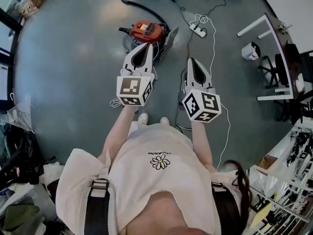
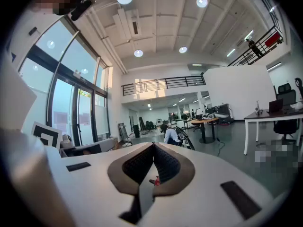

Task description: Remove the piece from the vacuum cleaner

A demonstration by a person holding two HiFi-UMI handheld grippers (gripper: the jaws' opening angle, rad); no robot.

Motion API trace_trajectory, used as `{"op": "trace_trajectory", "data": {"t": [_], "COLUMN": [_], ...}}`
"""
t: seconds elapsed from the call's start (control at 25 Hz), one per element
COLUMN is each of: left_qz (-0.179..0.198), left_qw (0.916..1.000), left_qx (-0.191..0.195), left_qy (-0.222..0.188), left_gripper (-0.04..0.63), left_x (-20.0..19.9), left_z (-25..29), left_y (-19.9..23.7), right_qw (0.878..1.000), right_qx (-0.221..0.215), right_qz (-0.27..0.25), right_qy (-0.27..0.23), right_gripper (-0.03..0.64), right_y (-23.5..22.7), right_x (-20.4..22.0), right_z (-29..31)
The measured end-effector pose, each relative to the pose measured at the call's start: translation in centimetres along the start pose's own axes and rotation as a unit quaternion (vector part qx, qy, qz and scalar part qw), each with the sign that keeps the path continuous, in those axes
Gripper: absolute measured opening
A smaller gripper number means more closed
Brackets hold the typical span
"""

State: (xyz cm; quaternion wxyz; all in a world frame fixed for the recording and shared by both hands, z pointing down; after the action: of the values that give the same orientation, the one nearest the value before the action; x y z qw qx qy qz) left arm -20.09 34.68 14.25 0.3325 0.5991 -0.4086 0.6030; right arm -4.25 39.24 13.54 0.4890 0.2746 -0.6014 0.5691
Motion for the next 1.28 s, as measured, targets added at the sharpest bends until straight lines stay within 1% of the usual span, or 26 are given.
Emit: {"op": "trace_trajectory", "data": {"t": [0.12,0.28,0.48,0.6,0.72,0.84,1.04,1.16,1.28], "left_qz": [0.000,0.003,0.007,0.007,0.014,0.018,0.030,0.033,0.036], "left_qw": [1.0000,1.0000,0.9997,0.9994,0.9991,0.9988,0.9976,0.9963,0.9947], "left_qx": [0.007,0.004,0.010,0.007,0.003,-0.011,-0.037,-0.046,-0.048], "left_qy": [0.007,0.008,0.021,0.033,0.040,0.045,0.050,0.065,0.084], "left_gripper": [0.005,0.005,0.005,0.005,0.005,0.005,0.005,0.005,0.005], "left_x": [0.7,1.2,2.5,3.4,4.1,4.0,3.4,4.1,5.2], "left_z": [-0.2,0.5,3.9,6.8,10.7,15.0,22.3,25.1,26.7], "left_y": [1.1,2.9,2.9,2.1,1.6,1.9,1.8,1.6,1.8], "right_qw": [1.000,1.000,0.999,0.999,0.999,0.998,0.996,0.994,0.992], "right_qx": [0.015,0.027,0.033,0.021,0.000,-0.017,-0.032,-0.043,-0.046], "right_qz": [0.005,0.013,0.017,0.026,0.037,0.049,0.070,0.076,0.081], "right_qy": [0.010,0.008,0.014,0.018,0.027,0.038,0.051,0.070,0.085], "right_gripper": [0.011,0.011,0.011,0.012,0.012,0.012,0.012,0.012,0.012], "right_y": [0.2,0.2,-2.2,-4.6,-7.5,-10.0,-15.5,-18.0,-19.3], "right_x": [1.4,1.8,1.2,0.4,-0.7,-2.4,-5.6,-6.2,-6.0], "right_z": [0.2,1.2,3.4,5.6,9.0,12.6,17.5,20.1,22.5]}}
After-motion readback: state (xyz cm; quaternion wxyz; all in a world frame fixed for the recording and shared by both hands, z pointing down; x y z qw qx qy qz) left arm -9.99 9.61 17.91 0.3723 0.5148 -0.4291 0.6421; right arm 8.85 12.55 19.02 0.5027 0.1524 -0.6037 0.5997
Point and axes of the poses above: the fingertips, and each gripper's own axes: z forward along the fingers, y to its left, x out of its underside, the point moved 3 cm from there along -z, backward along the fingers, and after that the axes turned 15 degrees about z, right-handed, at the moved point
